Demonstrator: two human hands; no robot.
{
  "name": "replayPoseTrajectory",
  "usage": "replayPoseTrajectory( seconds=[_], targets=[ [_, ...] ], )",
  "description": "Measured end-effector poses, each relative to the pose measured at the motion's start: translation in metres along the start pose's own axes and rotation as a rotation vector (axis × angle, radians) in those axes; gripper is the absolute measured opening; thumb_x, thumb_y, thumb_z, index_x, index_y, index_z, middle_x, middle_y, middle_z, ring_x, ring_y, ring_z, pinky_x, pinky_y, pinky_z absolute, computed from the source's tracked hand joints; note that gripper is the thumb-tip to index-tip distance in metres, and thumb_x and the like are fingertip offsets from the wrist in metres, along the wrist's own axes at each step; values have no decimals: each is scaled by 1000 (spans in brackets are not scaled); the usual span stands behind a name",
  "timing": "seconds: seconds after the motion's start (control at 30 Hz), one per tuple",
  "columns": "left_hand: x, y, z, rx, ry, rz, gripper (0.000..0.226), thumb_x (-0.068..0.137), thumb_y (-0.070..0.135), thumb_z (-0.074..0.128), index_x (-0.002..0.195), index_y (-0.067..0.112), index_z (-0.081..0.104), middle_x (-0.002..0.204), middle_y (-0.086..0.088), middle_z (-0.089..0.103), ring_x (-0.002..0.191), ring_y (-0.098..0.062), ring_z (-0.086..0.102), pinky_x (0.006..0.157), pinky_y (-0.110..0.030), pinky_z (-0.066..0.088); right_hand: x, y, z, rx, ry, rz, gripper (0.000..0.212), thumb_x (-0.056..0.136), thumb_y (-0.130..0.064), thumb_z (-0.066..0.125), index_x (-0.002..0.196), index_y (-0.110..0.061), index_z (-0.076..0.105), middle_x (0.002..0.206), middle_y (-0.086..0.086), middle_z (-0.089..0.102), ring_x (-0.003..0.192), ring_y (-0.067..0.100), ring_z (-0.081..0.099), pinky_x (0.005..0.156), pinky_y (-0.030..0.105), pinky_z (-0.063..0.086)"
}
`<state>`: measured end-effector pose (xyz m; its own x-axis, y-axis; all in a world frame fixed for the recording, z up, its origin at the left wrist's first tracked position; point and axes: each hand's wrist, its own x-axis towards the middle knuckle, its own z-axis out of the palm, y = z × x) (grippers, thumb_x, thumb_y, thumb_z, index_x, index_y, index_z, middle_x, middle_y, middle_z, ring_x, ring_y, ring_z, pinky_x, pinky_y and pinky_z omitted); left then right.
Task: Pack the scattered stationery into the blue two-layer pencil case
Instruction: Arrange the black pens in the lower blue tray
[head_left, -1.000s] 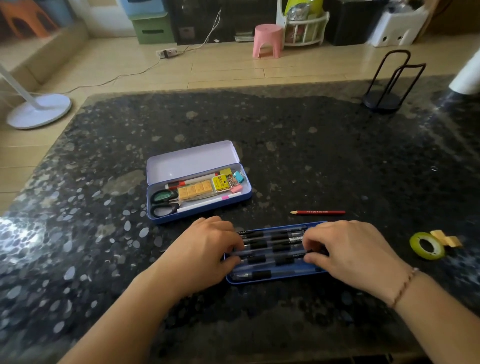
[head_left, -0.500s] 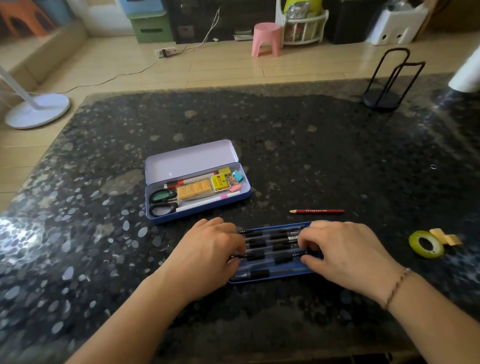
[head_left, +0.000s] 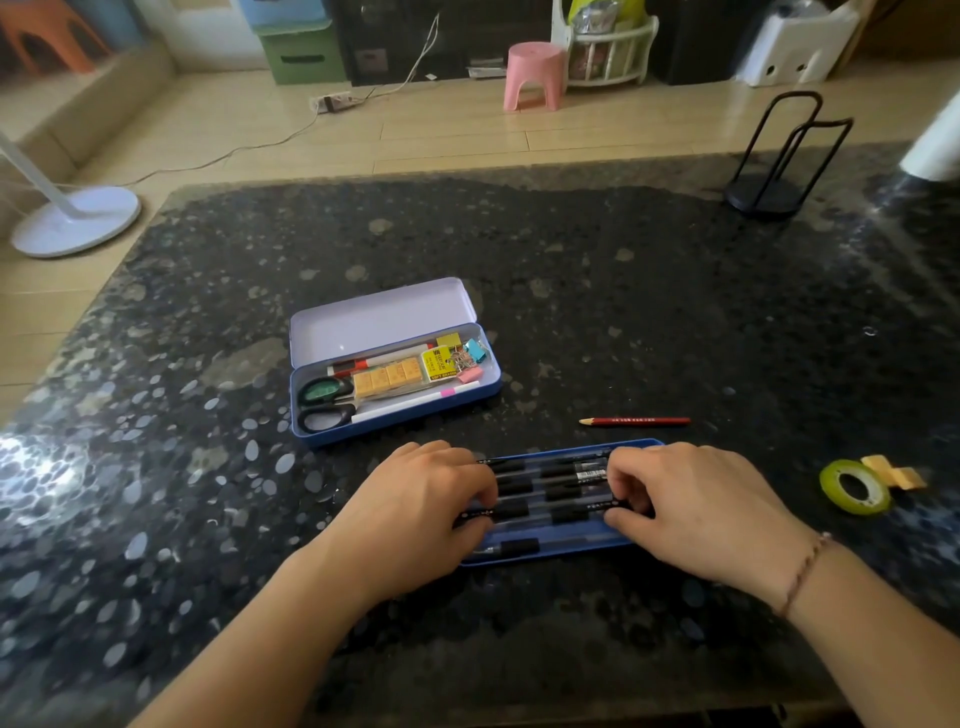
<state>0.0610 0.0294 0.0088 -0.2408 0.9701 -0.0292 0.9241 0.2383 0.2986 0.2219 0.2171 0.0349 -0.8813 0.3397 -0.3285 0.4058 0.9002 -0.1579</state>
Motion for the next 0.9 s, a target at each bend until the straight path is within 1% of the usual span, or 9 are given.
replayPoseTrajectory(
  seconds=[0.1, 0.23, 0.3, 0.37, 0.43, 0.5, 0.67, 0.77, 0.9],
  targets=[
    [-1, -1, -6, -3, 24, -14, 8, 83, 38, 62, 89, 33, 61, 82, 17, 56, 78, -4, 51, 74, -28, 49, -6, 1, -5, -22, -9, -30, 21, 85, -56, 57, 79, -37, 48, 78, -18, 55, 74, -2, 53, 66, 21, 47],
    [-4, -8, -20, -55, 134, -98, 4, 82, 32, 66, 84, 30, 63, 78, 15, 58, 71, -4, 54, 64, -30, 53, -11, -5, -4, -14, -104, -86, 11, 88, -51, 55, 89, -40, 56, 90, -17, 55, 83, -1, 53, 74, 23, 47],
    [-6, -9, -24, -71, 63, -54, 4, 82, 32, 66, 85, 33, 64, 79, 16, 60, 71, -2, 56, 63, -26, 53, -9, -6, 0, -22, -110, -97, 10, 89, -48, 55, 93, -39, 57, 94, -17, 55, 86, 1, 53, 77, 25, 48],
    [-6, -5, -23, -83, -86, 10, 8, 83, 34, 64, 90, 35, 66, 85, 17, 63, 75, 0, 59, 68, -24, 54, -8, -4, 0, -21, -100, -93, 12, 88, -50, 56, 93, -40, 58, 93, -18, 54, 87, 1, 53, 78, 27, 49],
    [-6, -2, -18, -75, -184, 47, 14, 85, 34, 63, 97, 38, 67, 92, 17, 65, 82, -1, 60, 74, -26, 54, -8, -3, -1, -23, -109, -88, 13, 88, -51, 55, 95, -41, 60, 91, -18, 55, 86, 1, 53, 76, 26, 48],
    [-5, -1, -14, -58, -232, 60, 17, 86, 35, 62, 102, 40, 67, 98, 17, 66, 88, -2, 60, 79, -28, 52, -9, -2, 0, -10, -117, -81, 13, 89, -51, 54, 96, -42, 61, 91, -19, 55, 86, 0, 53, 74, 24, 47],
    [-3, -3, -12, -32, -235, 47, 20, 88, 41, 59, 107, 41, 65, 101, 18, 64, 90, -2, 58, 79, -28, 51, -9, -1, 3, 23, -92, -26, 7, 89, -49, 56, 90, -42, 58, 88, -20, 59, 85, 0, 55, 74, 25, 48],
    [-3, -1, -12, -14, -226, 29, 18, 87, 43, 60, 104, 39, 63, 101, 19, 63, 88, -2, 58, 76, -25, 50, -6, -1, 2, 72, -57, 35, 13, 86, -50, 60, 83, -39, 54, 79, -18, 58, 78, -1, 55, 71, 24, 50],
    [-2, -1, -10, 5, -195, -9, 13, 85, 43, 60, 97, 37, 57, 95, 17, 62, 82, -4, 56, 70, -24, 48, -3, 0, 2, 111, -25, 79, 15, 85, -49, 62, 80, -38, 52, 77, -15, 58, 73, 0, 54, 67, 23, 49]
  ],
)
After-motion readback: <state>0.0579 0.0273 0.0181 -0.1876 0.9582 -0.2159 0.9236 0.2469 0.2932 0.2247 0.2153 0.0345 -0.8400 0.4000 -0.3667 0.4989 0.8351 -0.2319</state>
